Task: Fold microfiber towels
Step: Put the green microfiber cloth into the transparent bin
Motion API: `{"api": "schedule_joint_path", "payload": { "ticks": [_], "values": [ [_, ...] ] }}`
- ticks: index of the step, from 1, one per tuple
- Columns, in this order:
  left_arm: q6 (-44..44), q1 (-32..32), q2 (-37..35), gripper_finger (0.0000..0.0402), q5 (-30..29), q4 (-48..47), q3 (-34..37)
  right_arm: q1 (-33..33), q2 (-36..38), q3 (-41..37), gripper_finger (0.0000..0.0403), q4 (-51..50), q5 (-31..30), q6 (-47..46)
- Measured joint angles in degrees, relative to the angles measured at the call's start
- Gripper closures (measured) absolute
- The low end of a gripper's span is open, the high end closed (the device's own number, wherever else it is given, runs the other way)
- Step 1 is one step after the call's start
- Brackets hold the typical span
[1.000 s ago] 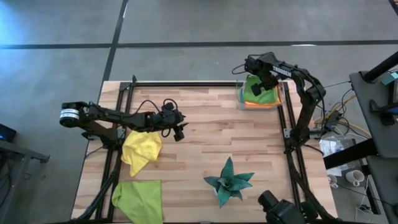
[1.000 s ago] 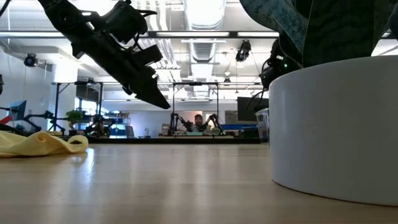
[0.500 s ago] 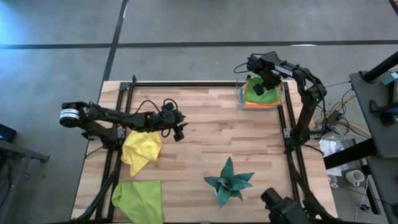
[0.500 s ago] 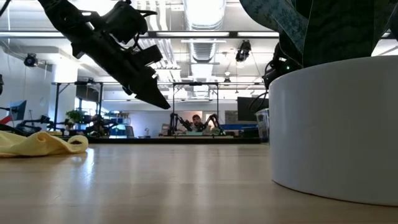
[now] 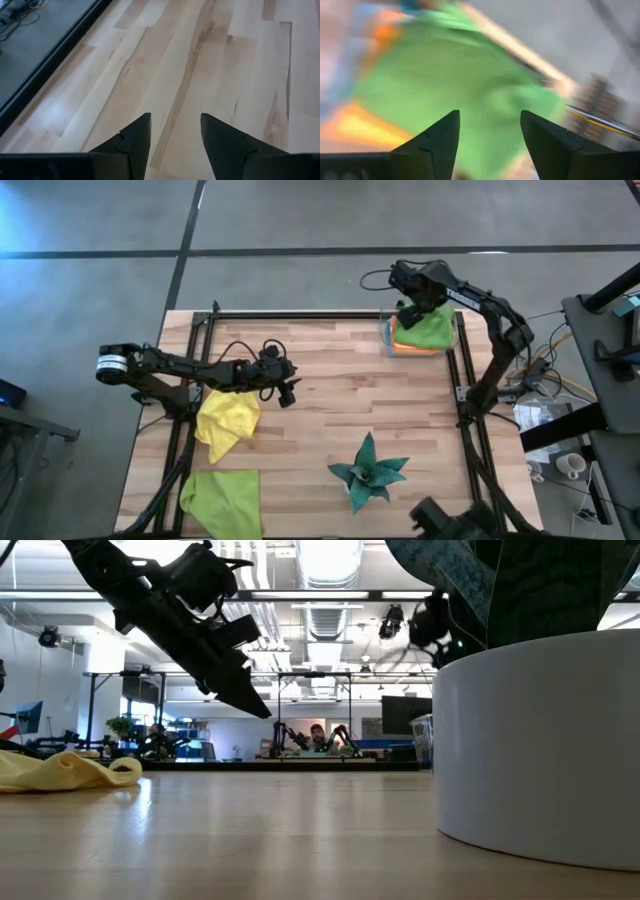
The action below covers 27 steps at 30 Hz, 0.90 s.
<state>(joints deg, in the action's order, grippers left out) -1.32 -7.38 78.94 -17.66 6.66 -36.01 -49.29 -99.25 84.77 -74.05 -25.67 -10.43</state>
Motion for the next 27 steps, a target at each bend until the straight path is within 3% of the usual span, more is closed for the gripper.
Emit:
{"api": "schedule_joint_path", "payload": {
  "ticks": [4, 8, 17, 27],
  "values": [
    [0.1, 0.0, 0.0, 0.0244, 0.0, 0.2, 0.0, 2.7, 2.3, -1.5, 0.0193, 5.8, 13.5, -1.6],
    [0.1, 0.0, 0.0, 0.0244, 0.0, 0.3, 0.0, 3.8, 0.3, -2.5, 0.0193, 9.1, 19.7, -3.0],
    [0.1, 0.0, 0.0, 0.0244, -0.1, 0.0, 0.0, 4.2, -7.9, -3.3, 0.0193, 10.4, 19.7, -9.7],
    [0.2, 0.0, 0.0, 0.0244, -0.2, 0.0, 0.0, 4.2, -9.2, -4.9, 0.0193, 11.7, 17.6, -18.2]
  ]
}}
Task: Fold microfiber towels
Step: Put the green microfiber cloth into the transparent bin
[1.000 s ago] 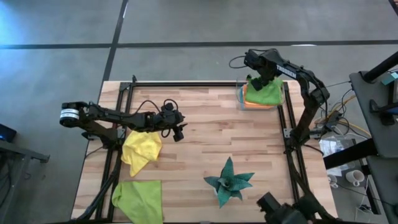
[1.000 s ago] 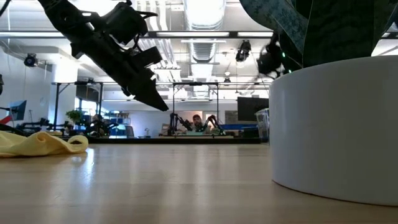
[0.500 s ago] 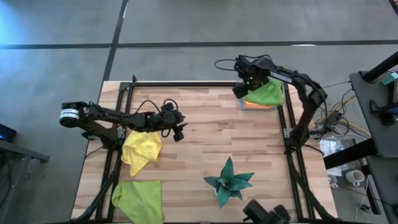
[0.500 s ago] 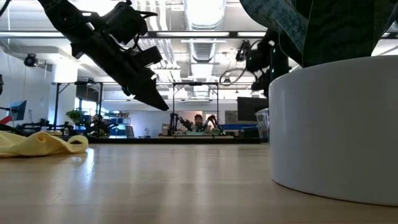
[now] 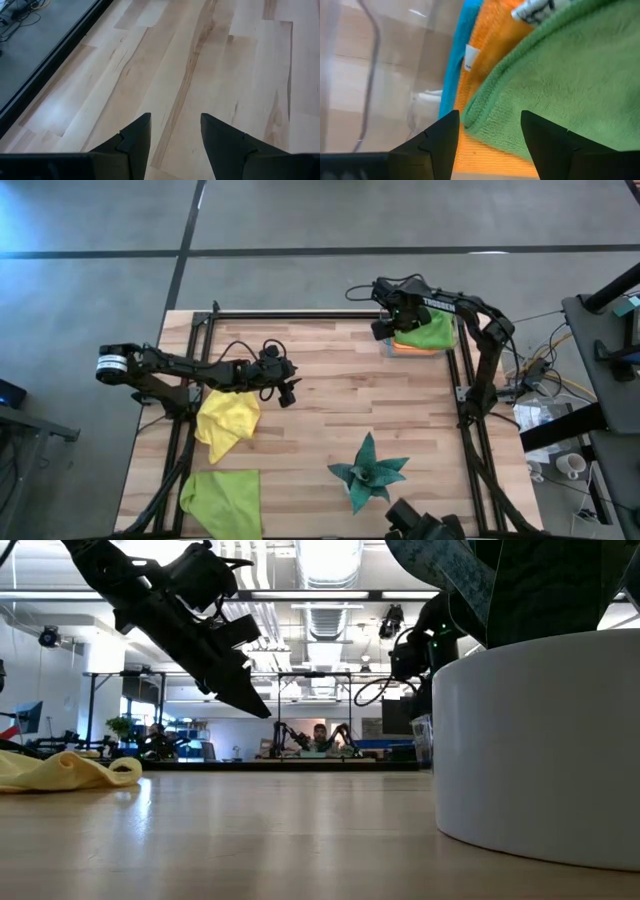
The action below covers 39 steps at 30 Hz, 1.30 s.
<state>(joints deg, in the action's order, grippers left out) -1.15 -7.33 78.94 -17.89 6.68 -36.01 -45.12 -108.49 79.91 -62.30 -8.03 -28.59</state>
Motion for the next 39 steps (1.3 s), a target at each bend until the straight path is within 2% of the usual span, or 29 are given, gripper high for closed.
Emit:
{"api": "schedule_joint_path", "payload": {
  "ticks": [5, 9, 12, 19, 24, 29, 34, 39],
  "values": [
    [0.0, 0.0, 0.0, 0.0244, 0.0, 0.0, 0.0, 0.0, 0.0, -1.9, 0.0198, 1.2, 0.1, -2.1],
    [0.0, 0.0, 0.0, 0.0244, 0.3, -0.2, 0.0, -0.4, 0.1, -3.3, 0.0223, 2.5, 1.6, -3.1],
    [0.0, 0.0, 0.0, 0.0244, 0.4, -0.2, 0.0, -0.6, 0.3, -4.1, 0.0261, 3.3, 2.4, -3.5],
    [0.0, 0.0, 0.0, 0.0244, 0.4, -0.3, 0.0, -0.8, 0.4, -4.0, 0.0381, 4.0, 1.9, -1.0],
    [0.0, 0.0, 0.0, 0.0244, 0.4, -0.3, 0.0, -0.7, 1.0, -2.5, 0.0391, 3.0, 0.7, 0.2],
    [0.0, 0.0, 0.0, 0.0244, 0.3, -0.3, 0.0, -0.8, 4.2, -0.8, 0.0393, -3.6, 1.2, 0.7],
    [0.0, 0.0, 0.0, 0.0244, 0.3, -0.3, 0.0, -0.6, 7.5, -0.7, 0.0393, -8.2, 5.4, 2.1],
    [0.0, 0.0, 0.0, 0.0244, 0.3, -0.2, 0.0, 0.8, 7.9, -1.1, 0.0393, -7.2, 7.8, 3.6]
  ]
}}
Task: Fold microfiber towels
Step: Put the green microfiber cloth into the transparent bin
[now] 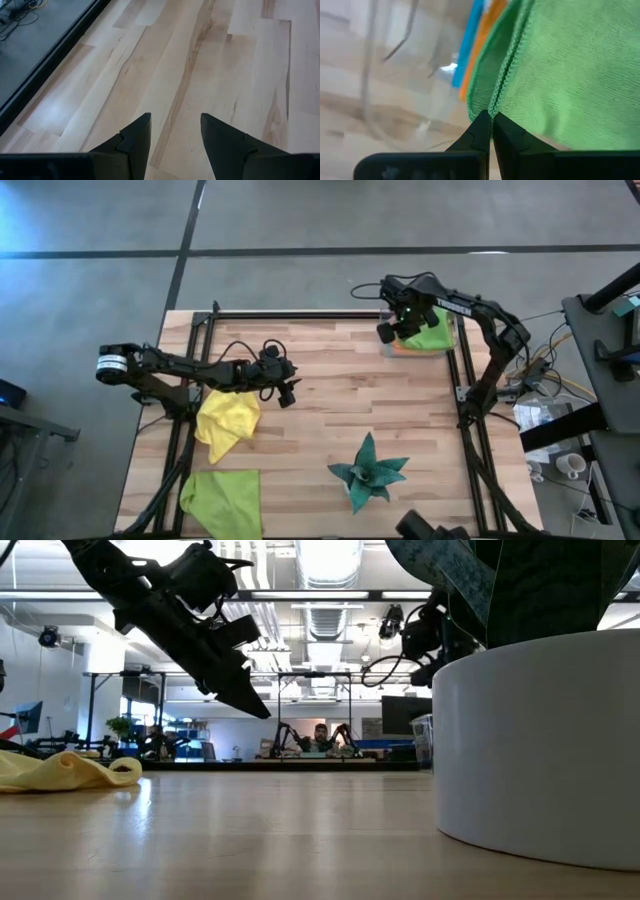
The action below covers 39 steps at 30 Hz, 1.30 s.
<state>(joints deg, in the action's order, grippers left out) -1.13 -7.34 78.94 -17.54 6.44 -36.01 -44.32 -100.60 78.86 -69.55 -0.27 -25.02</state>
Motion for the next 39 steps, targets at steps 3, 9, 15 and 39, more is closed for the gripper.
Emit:
{"api": "schedule_joint_path", "payload": {
  "ticks": [3, 9, 15, 39],
  "values": [
    [0.0, 0.0, 0.0, 0.0244, 0.0, 0.0, 0.0, 0.5, -1.0, -0.2, 0.0391, 0.6, 0.2, 0.2],
    [0.0, 0.0, 0.0, 0.0244, 0.0, 0.0, 0.0, 0.7, -2.9, -0.6, 0.0344, 0.8, -0.5, 0.2],
    [0.0, 0.0, 0.0, 0.0244, 0.0, 0.0, 0.0, 0.7, 0.1, 1.3, 0.0261, 1.4, -2.0, 1.5],
    [0.0, 0.0, 0.0, 0.0244, 0.0, -0.1, 0.0, -3.3, 7.6, -21.8, 0.0294, 45.9, -12.4, -1.7]
  ]
}}
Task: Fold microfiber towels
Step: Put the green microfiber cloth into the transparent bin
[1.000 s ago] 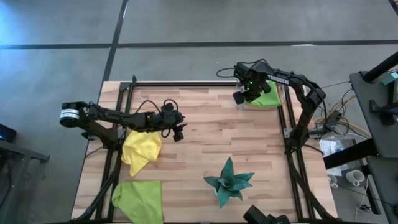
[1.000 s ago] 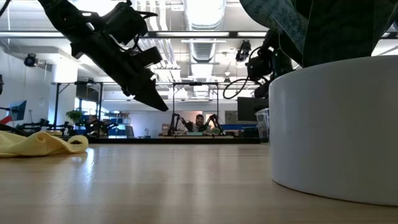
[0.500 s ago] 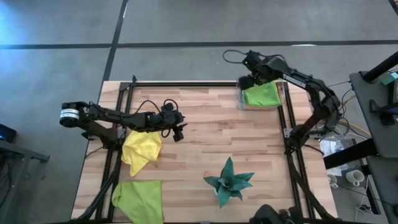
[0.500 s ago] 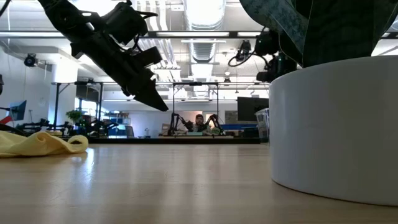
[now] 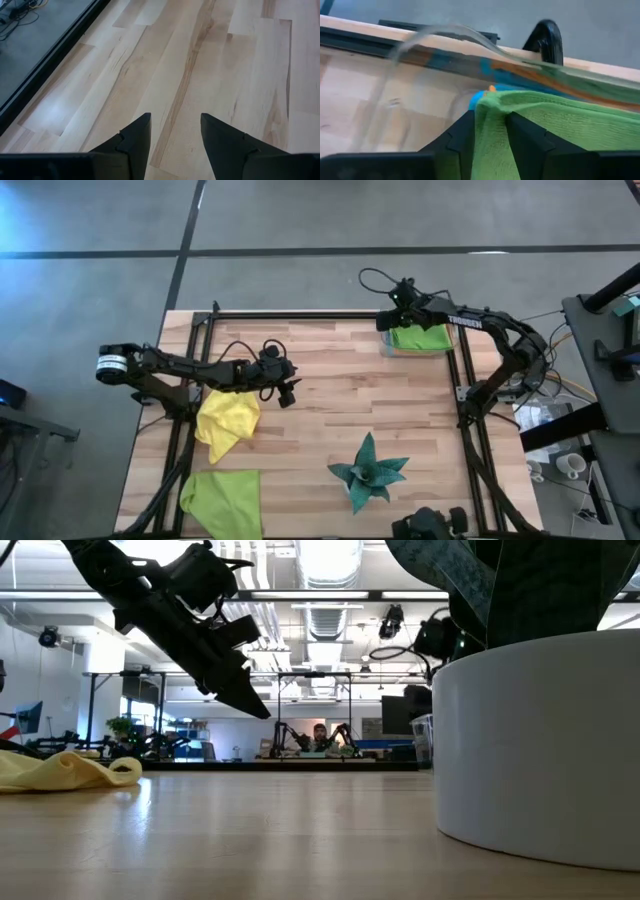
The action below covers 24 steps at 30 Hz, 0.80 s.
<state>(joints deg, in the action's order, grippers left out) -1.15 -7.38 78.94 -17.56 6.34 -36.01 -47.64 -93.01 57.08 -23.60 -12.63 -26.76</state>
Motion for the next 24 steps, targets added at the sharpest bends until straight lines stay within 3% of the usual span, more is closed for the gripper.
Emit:
{"api": "schedule_joint_path", "payload": {
  "ticks": [9, 18, 24],
  "values": [
    [0.0, 0.0, 0.0, 0.0244, 0.0, 0.0, 0.0, -0.4, -3.8, -0.5, 0.031, 3.1, 1.4, -0.2],
    [0.0, 0.0, 0.0, 0.0244, 0.0, 0.0, 0.0, -0.3, 4.7, 6.4, 0.0288, -9.4, -0.7, 2.6],
    [0.0, 0.0, 0.0, 0.0244, 0.0, 0.0, 0.0, 1.7, 12.3, 0.9, 0.0288, -2.5, -5.4, 4.5]
  ]
}}
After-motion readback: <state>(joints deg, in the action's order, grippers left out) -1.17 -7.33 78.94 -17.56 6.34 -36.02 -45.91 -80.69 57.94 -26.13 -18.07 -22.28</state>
